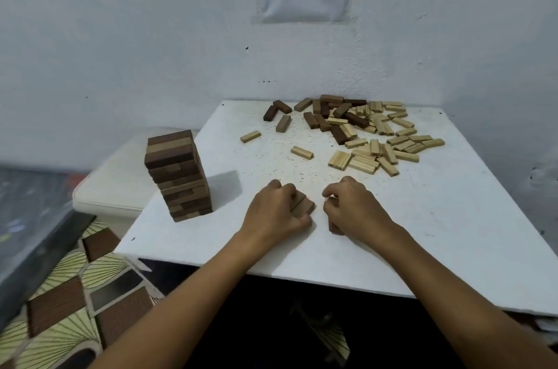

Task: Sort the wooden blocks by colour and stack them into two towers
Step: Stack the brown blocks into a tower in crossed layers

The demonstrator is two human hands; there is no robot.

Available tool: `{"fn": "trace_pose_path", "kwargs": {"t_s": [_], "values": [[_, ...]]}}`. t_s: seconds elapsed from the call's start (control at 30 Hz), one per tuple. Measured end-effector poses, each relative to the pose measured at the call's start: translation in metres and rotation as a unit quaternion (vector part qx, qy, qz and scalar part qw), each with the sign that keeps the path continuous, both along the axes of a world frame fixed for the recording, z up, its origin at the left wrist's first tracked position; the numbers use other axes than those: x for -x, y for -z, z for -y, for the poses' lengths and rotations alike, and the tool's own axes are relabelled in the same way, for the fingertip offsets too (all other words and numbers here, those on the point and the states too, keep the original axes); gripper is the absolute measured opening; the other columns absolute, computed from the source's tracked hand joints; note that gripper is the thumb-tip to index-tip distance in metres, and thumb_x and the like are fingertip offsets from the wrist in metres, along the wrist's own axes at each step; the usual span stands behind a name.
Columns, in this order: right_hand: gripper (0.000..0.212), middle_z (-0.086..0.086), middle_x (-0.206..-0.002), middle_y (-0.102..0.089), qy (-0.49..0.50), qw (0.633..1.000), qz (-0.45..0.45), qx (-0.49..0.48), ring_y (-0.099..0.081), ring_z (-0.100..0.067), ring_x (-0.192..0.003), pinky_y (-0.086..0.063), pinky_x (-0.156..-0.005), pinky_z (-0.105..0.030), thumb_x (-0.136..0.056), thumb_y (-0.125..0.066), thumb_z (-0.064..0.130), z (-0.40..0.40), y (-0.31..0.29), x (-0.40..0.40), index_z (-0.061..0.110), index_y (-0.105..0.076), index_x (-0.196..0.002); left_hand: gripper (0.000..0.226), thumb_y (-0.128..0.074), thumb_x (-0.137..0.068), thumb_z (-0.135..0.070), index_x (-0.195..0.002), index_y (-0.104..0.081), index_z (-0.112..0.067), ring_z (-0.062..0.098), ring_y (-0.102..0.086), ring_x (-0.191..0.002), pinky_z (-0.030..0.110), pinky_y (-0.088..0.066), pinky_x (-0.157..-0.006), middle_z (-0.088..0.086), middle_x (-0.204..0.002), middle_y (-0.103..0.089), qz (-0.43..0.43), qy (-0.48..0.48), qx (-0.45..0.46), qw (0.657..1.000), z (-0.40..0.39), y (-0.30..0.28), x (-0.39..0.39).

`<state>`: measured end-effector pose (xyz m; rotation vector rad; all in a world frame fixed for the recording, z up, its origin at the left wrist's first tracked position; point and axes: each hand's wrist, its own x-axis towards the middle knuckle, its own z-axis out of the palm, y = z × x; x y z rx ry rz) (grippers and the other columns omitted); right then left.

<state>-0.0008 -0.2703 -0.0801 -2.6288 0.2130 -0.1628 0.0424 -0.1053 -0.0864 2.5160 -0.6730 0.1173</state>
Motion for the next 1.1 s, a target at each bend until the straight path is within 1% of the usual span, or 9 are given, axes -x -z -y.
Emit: {"fn": "trace_pose_path", "kwargs": {"t_s": [0.17, 0.23, 0.3, 0.37, 0.47, 0.67, 0.8, 0.97, 1.1], "values": [[0.028, -0.006, -0.114, -0.059, -0.017, 0.999, 0.000, -0.036, -0.058, -0.022, -0.102, -0.049, -0.088, -0.040, -0.094, -0.053, 0.021, -0.012, 0.001, 0.014, 0.013, -0.068, -0.116, 0.044, -0.072, -0.073, -0.056, -0.080, -0.063, -0.013, 0.013, -0.054, -0.074, 0.024, -0.040, -0.063, -0.001, -0.078, -0.056, -0.014, 0.001, 0.007, 1.000, -0.008, 0.000, 0.017], [0.029, -0.006, -0.116, -0.063, -0.020, 0.997, 0.004, -0.075, -0.058, -0.016, -0.098, -0.049, -0.086, -0.034, -0.093, -0.055, 0.017, -0.012, 0.000, 0.018, 0.013, -0.068, -0.118, 0.048, -0.072, -0.076, -0.055, -0.061, -0.053, -0.013, 0.006, -0.047, -0.059, 0.019, -0.029, -0.053, -0.005, -0.061, -0.050, -0.038, 0.016, 0.030, 0.999, -0.012, -0.003, 0.021], [0.031, -0.004, -0.120, -0.065, -0.016, 0.993, 0.000, -0.114, -0.056, -0.011, -0.095, -0.045, -0.084, -0.027, -0.093, -0.055, 0.015, -0.009, -0.001, 0.022, 0.013, -0.066, -0.121, 0.050, -0.069, -0.079, -0.055, -0.059, -0.055, -0.012, 0.008, -0.045, -0.052, 0.019, -0.029, -0.050, -0.003, -0.054, -0.051, -0.072, 0.034, 0.056, 0.995, -0.016, -0.006, 0.023], [0.034, -0.004, -0.123, -0.064, -0.008, 0.990, -0.002, -0.144, -0.057, -0.011, -0.094, -0.045, -0.085, -0.026, -0.091, -0.055, 0.011, -0.003, -0.001, 0.026, 0.014, -0.065, -0.124, 0.042, -0.069, -0.081, -0.052, -0.073, -0.071, -0.011, 0.010, -0.053, -0.059, 0.020, -0.036, -0.055, 0.000, -0.064, -0.064, -0.098, 0.046, 0.071, 0.992, -0.021, -0.008, 0.023], [0.038, 0.000, -0.123, -0.063, -0.030, 0.988, 0.002, -0.151, -0.059, -0.009, -0.089, -0.045, -0.081, -0.024, -0.087, -0.063, 0.011, 0.007, -0.004, 0.035, 0.019, -0.064, -0.125, 0.025, -0.077, -0.076, -0.040, -0.089, -0.076, -0.019, 0.005, -0.056, -0.068, 0.022, -0.043, -0.063, -0.006, -0.077, -0.067, -0.100, 0.069, 0.080, 0.989, -0.032, -0.010, 0.018], [0.082, 0.012, -0.143, -0.041, -0.120, 0.983, -0.055, -0.129, -0.032, -0.004, -0.132, -0.026, -0.101, -0.022, -0.073, -0.083, 0.032, 0.012, -0.007, 0.048, 0.035, -0.042, -0.144, 0.091, -0.079, -0.059, -0.063, -0.139, -0.047, -0.033, 0.009, -0.037, -0.130, 0.031, -0.033, -0.107, -0.009, -0.141, -0.048, -0.085, 0.166, -0.021, 0.982, -0.038, -0.004, 0.008], [0.096, 0.009, -0.140, -0.040, -0.115, 0.983, -0.068, -0.129, -0.034, -0.003, -0.122, -0.027, -0.094, -0.022, -0.071, -0.083, 0.036, 0.007, -0.001, 0.046, 0.042, -0.027, -0.149, 0.104, -0.079, -0.054, -0.066, -0.144, -0.039, -0.034, 0.014, -0.042, -0.129, 0.040, -0.035, -0.110, -0.004, -0.137, -0.050, -0.129, 0.163, -0.012, 0.978, -0.033, 0.001, 0.007], [0.096, 0.018, -0.127, -0.047, -0.111, 0.983, -0.045, -0.138, -0.036, 0.000, -0.118, -0.029, -0.092, -0.021, -0.071, -0.083, 0.034, 0.007, 0.005, 0.044, 0.039, -0.028, -0.150, 0.093, -0.087, -0.064, -0.046, -0.144, -0.042, -0.027, 0.007, -0.046, -0.122, 0.025, -0.037, -0.099, -0.006, -0.134, -0.057, -0.128, 0.171, 0.022, 0.977, -0.031, 0.004, 0.006], [0.096, 0.023, -0.119, -0.045, -0.113, 0.982, -0.039, -0.145, -0.038, -0.003, -0.122, -0.030, -0.094, -0.022, -0.070, -0.083, 0.033, 0.008, 0.007, 0.044, 0.039, -0.029, -0.149, 0.094, -0.087, -0.061, -0.049, -0.142, -0.045, -0.026, 0.007, -0.047, -0.120, 0.026, -0.038, -0.098, -0.007, -0.132, -0.058, -0.122, 0.172, 0.036, 0.977, -0.030, 0.005, 0.007]]}}
